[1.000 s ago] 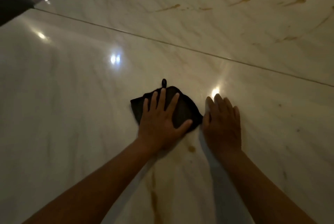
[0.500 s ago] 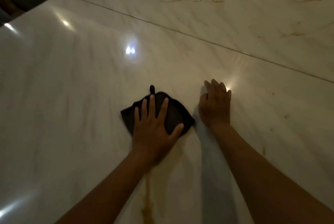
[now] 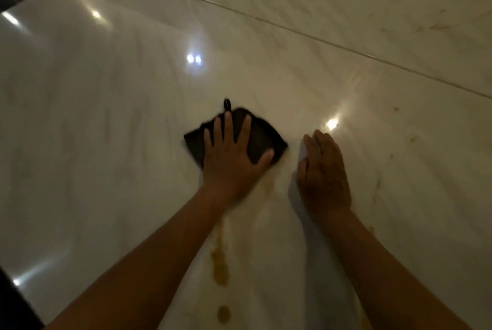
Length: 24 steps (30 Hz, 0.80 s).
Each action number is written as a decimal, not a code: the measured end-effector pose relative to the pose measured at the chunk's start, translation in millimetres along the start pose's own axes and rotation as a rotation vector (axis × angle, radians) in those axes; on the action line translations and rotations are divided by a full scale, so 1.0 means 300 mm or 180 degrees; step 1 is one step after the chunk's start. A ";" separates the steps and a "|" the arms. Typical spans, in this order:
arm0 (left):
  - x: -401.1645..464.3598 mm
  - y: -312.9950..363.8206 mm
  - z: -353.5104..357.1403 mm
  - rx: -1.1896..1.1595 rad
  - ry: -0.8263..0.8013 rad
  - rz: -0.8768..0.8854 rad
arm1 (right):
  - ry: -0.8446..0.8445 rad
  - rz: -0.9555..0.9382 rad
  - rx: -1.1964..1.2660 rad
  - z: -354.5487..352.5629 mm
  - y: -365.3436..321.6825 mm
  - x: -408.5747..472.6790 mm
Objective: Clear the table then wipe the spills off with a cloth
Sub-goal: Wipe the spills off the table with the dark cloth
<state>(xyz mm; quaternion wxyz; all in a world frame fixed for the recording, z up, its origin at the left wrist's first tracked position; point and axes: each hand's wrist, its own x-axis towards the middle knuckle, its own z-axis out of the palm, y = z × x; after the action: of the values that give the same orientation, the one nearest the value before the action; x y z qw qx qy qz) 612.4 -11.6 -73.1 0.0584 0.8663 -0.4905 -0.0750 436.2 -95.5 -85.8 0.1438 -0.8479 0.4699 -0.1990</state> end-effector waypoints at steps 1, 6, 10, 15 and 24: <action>-0.103 -0.002 0.007 0.0000 0.0028 0.0045 | 0.0025 -0.0024 -0.0009 0.000 0.001 -0.003; -0.173 -0.088 -0.001 0.0127 -0.0071 -0.0043 | -0.0059 -0.0177 -0.0319 -0.023 -0.024 -0.007; 0.065 -0.211 -0.046 0.0080 0.0016 -0.0561 | -0.0007 -0.0200 -0.0567 -0.026 -0.042 -0.013; 0.109 -0.227 -0.058 0.0068 -0.0054 -0.0823 | -0.0156 -0.0157 -0.0736 -0.008 -0.039 -0.012; -0.468 -0.141 -0.002 0.0157 -0.0051 -0.0328 | -0.0323 -0.0365 -0.0368 0.064 -0.240 -0.050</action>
<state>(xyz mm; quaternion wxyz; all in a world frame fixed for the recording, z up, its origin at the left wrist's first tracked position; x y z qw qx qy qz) 576.9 130.6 -69.7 0.0292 0.8909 -0.4473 -0.0727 491.5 -44.4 -74.7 0.1066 -0.8893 0.4234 -0.1362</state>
